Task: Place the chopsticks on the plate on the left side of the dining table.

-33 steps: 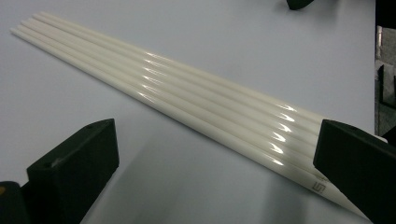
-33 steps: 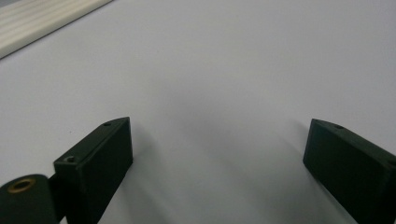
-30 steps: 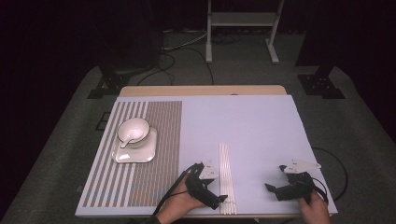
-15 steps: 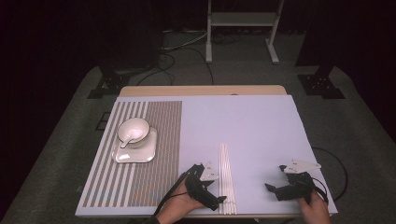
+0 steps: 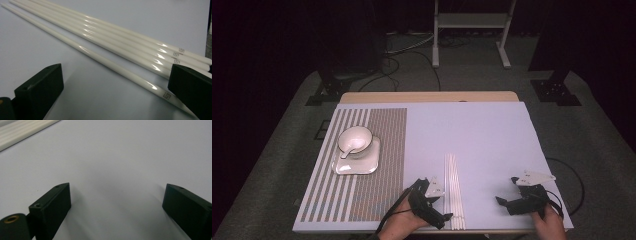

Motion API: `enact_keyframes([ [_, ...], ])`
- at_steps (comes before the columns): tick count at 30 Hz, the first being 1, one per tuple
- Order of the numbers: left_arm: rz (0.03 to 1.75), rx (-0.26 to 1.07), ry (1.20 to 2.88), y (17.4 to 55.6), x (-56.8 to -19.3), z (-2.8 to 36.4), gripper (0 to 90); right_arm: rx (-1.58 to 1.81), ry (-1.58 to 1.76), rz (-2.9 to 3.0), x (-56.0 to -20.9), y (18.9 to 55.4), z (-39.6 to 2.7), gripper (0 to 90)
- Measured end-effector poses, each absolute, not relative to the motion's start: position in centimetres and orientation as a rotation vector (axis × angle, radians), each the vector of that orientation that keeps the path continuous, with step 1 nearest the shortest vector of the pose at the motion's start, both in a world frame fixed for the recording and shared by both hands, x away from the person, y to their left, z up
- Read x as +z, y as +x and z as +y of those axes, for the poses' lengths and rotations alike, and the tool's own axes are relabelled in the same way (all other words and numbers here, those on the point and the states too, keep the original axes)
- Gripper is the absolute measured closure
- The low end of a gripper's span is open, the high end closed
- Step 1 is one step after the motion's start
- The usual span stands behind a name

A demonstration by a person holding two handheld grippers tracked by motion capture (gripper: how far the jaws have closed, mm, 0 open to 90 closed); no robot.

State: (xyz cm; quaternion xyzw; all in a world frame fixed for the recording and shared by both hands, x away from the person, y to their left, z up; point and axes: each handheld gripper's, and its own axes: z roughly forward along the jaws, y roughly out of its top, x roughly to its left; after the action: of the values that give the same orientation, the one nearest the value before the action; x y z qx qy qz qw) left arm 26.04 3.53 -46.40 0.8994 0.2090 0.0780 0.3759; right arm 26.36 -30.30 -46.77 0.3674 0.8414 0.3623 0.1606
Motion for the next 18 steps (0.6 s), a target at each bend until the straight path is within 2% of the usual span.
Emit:
enact_keyframes([
  [18,0.56,0.245,2.31,25.3,-46.5,5.3,0.0,1.035,1.048,2.403,-46.8,26.4,-30.3,6.8],
])
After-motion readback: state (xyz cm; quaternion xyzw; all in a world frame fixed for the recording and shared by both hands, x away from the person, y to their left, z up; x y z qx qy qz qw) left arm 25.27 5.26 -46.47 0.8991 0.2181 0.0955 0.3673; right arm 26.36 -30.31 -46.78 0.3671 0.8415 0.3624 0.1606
